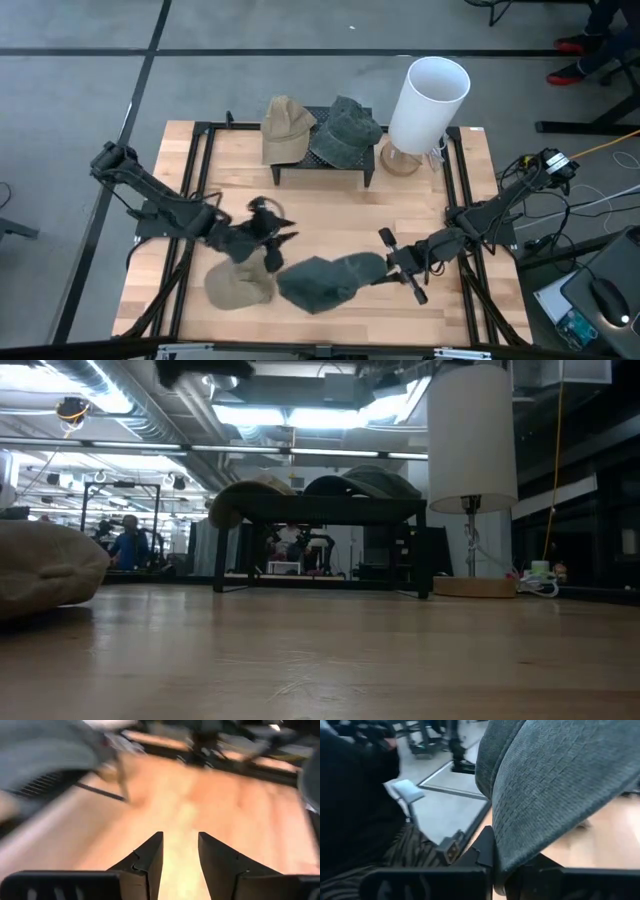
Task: Pick & Place hat
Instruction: Stack the dark green cap on top of the other dark green cap on the shelf
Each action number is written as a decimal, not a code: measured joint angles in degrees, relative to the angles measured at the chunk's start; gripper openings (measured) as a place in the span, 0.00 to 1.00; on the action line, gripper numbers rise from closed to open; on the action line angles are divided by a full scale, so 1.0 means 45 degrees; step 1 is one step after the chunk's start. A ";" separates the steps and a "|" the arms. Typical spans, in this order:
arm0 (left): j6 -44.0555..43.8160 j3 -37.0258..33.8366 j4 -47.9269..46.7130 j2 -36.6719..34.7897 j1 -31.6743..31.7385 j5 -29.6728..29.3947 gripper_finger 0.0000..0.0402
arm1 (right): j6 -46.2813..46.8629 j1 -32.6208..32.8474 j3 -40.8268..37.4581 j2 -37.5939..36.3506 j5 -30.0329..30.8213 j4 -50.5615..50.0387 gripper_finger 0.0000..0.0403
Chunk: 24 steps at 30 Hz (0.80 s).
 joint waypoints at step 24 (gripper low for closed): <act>0.5446 0.0000 0.9909 0.3552 0.2072 1.4670 0.10 | -0.1334 -0.0088 0.0005 0.0883 -0.1444 0.1396 0.04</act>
